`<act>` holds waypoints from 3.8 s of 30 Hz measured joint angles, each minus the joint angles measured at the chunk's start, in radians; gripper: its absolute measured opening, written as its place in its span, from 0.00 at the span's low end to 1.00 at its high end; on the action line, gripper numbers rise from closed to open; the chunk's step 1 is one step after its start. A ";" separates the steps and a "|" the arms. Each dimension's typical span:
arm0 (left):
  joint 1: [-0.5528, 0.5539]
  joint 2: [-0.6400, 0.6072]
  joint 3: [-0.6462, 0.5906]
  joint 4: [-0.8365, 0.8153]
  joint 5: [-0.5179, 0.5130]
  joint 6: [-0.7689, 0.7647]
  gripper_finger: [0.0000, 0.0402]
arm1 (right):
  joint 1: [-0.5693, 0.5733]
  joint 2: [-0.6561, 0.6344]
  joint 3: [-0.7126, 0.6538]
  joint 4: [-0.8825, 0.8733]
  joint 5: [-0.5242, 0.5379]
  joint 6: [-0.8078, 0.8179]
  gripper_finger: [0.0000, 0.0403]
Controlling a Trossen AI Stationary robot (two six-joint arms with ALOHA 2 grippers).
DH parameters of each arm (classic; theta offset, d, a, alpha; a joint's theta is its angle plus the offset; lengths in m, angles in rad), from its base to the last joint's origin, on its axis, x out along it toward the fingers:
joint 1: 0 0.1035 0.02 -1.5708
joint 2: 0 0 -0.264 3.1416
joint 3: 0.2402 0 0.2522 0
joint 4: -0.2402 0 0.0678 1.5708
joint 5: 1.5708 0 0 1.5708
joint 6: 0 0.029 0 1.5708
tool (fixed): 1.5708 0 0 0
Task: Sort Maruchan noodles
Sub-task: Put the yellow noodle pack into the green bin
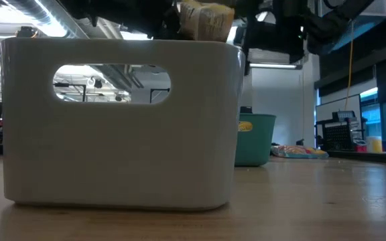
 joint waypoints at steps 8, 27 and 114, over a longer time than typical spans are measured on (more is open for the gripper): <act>0.001 -0.001 0.000 0.035 -0.013 0.001 0.33 | 0.033 0.058 0.088 -0.013 0.008 -0.024 0.79; -0.035 -0.002 0.000 0.016 -0.099 -0.025 0.44 | 0.033 0.062 0.094 -0.043 0.006 -0.069 0.34; 0.173 -0.225 -0.002 -0.658 0.471 -0.863 0.45 | 0.295 0.300 0.582 -1.739 0.625 -1.698 0.30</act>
